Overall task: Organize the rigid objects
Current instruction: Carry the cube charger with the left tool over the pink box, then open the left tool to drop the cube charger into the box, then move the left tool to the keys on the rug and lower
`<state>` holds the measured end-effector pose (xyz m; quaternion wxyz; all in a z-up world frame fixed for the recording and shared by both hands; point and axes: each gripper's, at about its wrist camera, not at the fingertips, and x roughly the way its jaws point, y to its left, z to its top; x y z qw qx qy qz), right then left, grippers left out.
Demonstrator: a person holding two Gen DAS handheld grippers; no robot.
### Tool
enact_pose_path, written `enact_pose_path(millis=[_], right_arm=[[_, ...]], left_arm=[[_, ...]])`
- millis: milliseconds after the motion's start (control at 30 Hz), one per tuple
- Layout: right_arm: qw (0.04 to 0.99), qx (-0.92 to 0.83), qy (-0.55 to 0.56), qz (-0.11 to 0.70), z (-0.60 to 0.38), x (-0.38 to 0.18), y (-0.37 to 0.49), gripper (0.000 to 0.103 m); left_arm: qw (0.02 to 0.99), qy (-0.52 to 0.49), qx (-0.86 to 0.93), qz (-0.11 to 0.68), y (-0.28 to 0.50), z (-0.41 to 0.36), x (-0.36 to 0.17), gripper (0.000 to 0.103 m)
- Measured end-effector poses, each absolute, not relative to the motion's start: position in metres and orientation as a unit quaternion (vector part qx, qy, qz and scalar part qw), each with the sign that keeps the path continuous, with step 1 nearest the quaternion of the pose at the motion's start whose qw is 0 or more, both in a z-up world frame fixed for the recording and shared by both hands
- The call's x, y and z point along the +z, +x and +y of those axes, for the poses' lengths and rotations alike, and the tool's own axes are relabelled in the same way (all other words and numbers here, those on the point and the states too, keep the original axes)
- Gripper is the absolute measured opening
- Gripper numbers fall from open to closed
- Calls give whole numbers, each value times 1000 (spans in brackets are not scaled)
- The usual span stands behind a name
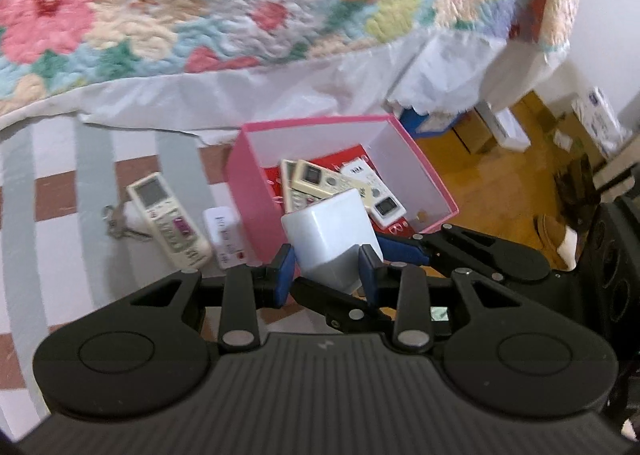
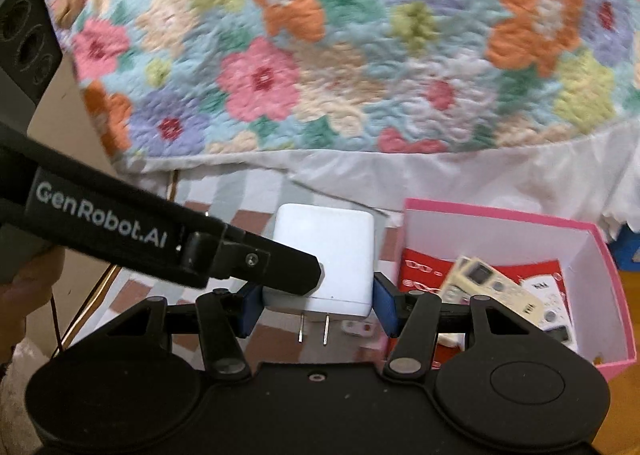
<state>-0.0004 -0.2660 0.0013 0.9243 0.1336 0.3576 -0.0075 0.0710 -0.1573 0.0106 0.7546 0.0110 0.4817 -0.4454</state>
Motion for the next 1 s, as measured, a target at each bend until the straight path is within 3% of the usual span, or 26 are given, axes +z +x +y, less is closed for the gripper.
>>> enact_pose_path(millis=[467, 700, 1000], right_arm=[[870, -49, 252, 421, -349, -67, 9, 62], [837, -23, 267, 478, -363, -83, 26, 63], [849, -26, 265, 456, -367, -69, 14, 63]], left_arm=[[696, 80, -430, 569, 99, -271, -44, 33], [694, 121, -403, 584, 101, -291, -58, 33], [726, 126, -396, 548, 103, -271, -39, 34]])
